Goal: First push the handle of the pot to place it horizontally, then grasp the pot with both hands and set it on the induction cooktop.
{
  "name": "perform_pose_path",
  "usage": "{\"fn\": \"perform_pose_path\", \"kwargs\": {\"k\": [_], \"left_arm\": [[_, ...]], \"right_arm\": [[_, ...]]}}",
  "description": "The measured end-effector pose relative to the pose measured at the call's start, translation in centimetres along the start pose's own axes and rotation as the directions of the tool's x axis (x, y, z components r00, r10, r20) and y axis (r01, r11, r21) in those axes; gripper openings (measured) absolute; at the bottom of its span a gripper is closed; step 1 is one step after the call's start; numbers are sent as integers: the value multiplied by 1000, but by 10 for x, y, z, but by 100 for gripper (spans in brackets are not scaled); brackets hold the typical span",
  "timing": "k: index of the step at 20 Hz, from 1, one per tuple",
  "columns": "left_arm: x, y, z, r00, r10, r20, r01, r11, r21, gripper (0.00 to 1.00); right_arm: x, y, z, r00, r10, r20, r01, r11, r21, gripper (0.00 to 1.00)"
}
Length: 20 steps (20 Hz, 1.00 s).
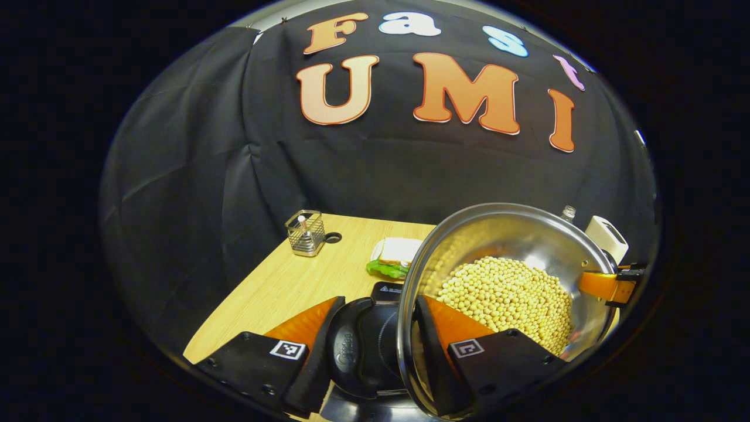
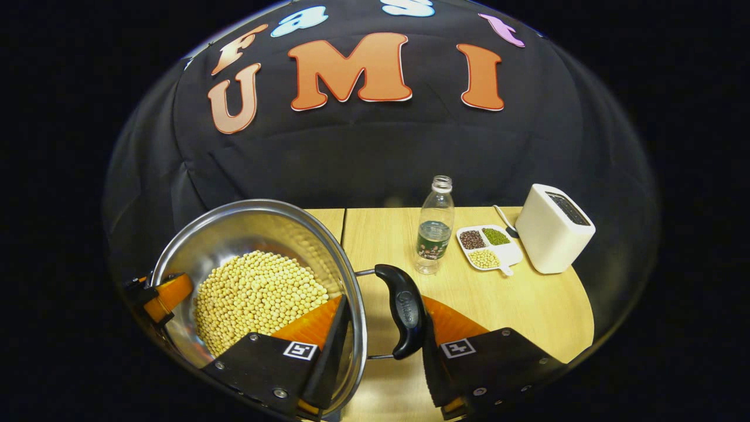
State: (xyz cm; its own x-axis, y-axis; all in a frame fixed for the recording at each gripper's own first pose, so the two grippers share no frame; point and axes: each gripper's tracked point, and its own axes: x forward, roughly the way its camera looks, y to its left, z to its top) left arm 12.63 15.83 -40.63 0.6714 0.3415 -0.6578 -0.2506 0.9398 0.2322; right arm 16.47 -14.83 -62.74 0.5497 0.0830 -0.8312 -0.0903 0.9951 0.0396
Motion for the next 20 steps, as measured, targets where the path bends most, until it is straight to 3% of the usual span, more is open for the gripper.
{"fn": "perform_pose_path", "kwargs": {"k": [1, 2, 3, 5, 6, 16, 20], "left_arm": [[3, 3, -1, 1000, 0, -6, 0, 1000, 3, 77], [6, 5, -1, 1000, -3, -7, 3, 1000, 5, 72], [10, 6, -2, 1000, -10, -17, 10, 1000, 13, 77], [16, 8, -5, 999, -27, -23, 27, 999, 18, 75], [20, 8, -6, 999, -34, -25, 34, 999, 15, 75], [52, 14, -26, 994, -87, -67, 87, 996, 9, 72], [65, 16, -36, 992, -91, -92, 92, 996, 2, 75]], "right_arm": [[0, -1, -1, 1000, -3, 2, 3, 1000, -4, 62], [-1, -3, -2, 1000, -9, -8, 9, 1000, -1, 62], [-5, -2, 1, 1000, -17, -10, 17, 1000, 5, 62], [-10, -3, 2, 999, -34, -11, 35, 999, 6, 58], [-11, -2, 0, 999, -41, -16, 41, 999, 6, 62], [-21, 0, -1, 997, -77, -29, 77, 997, -16, 62], [-22, 4, -3, 996, -77, -48, 77, 997, -5, 62]]}}
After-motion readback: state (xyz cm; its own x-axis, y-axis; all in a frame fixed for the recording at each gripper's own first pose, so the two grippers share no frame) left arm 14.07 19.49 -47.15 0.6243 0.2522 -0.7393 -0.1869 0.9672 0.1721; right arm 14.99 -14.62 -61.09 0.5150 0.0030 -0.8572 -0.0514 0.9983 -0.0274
